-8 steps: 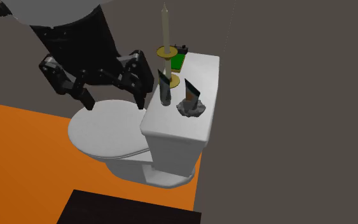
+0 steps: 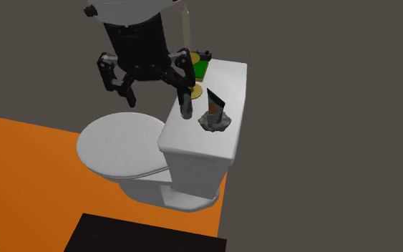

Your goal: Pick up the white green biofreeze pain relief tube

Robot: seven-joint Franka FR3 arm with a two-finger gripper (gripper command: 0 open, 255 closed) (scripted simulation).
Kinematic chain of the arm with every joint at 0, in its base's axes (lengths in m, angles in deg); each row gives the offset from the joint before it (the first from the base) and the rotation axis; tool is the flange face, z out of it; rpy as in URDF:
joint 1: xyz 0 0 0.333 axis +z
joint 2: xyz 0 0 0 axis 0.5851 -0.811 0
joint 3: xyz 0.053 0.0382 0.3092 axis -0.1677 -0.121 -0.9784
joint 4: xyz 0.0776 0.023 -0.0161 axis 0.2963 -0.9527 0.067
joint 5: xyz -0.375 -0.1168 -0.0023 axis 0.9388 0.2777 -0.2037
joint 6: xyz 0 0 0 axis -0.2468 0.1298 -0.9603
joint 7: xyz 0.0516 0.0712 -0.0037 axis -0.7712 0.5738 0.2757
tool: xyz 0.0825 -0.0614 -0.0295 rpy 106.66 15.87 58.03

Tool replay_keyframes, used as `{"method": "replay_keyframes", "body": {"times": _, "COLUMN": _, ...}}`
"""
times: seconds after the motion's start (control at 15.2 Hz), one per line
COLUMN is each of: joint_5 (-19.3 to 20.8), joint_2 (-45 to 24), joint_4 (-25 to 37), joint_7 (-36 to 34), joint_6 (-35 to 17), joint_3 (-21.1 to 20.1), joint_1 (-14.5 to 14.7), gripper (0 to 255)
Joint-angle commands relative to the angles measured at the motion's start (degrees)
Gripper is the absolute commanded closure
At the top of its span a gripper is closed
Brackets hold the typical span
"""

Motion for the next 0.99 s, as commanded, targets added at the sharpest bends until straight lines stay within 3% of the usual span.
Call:
{"method": "replay_keyframes", "body": {"times": 0.0, "joint_5": -0.11, "joint_2": -4.49, "joint_4": 2.18, "joint_7": 1.81, "joint_6": -1.68, "joint_3": 0.9, "joint_1": 0.17, "gripper": 0}}
{"method": "replay_keyframes", "body": {"times": 0.46, "joint_5": -1.78, "joint_2": -21.12, "joint_4": 12.71, "joint_7": 7.91, "joint_6": -5.37, "joint_3": 3.05, "joint_1": 0.63, "gripper": 0}}
{"method": "replay_keyframes", "body": {"times": 0.92, "joint_5": -4.14, "joint_2": -36.69, "joint_4": 25.71, "joint_7": 13.17, "joint_6": -5.57, "joint_3": 3.65, "joint_1": 0.3, "gripper": 0}}
